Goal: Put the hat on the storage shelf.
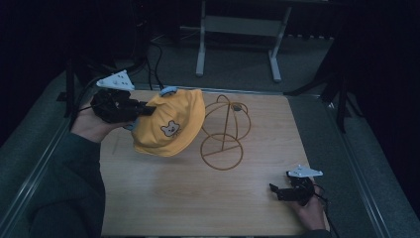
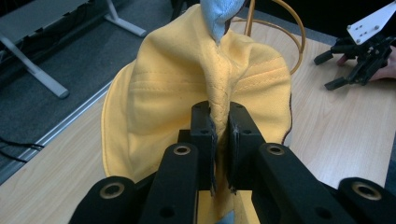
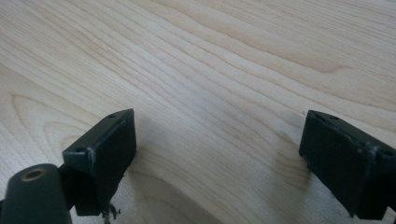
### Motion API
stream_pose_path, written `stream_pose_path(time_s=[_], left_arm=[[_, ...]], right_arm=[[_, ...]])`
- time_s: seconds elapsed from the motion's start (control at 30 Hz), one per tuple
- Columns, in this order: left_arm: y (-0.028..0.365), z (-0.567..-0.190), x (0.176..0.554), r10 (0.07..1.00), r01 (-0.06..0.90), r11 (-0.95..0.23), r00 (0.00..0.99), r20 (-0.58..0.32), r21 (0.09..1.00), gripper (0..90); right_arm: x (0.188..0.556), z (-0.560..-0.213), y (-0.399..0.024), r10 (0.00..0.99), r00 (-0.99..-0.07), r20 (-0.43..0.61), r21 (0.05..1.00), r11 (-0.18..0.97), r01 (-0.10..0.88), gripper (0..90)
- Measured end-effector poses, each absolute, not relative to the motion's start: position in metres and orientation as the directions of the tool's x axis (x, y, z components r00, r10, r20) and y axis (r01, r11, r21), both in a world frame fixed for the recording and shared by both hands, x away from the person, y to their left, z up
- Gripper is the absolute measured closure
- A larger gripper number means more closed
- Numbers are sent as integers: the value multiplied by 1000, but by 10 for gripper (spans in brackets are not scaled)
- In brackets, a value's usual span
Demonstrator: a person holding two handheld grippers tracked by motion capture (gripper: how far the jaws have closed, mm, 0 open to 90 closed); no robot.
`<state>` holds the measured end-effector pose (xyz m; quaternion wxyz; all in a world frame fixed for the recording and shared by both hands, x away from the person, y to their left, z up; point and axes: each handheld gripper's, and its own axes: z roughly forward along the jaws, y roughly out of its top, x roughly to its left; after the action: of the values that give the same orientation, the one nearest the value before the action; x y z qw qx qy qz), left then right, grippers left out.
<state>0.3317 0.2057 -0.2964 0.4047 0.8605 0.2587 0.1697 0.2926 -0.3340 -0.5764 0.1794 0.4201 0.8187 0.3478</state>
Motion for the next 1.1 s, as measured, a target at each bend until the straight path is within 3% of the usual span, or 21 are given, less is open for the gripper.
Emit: stream_pose_path(time_s=[1.1], left_arm=[[181,-289,345,566,280,-536,819,93,796,827]], right_arm=[[293,-576,-334,812,-583,-3,721,406,562,109]])
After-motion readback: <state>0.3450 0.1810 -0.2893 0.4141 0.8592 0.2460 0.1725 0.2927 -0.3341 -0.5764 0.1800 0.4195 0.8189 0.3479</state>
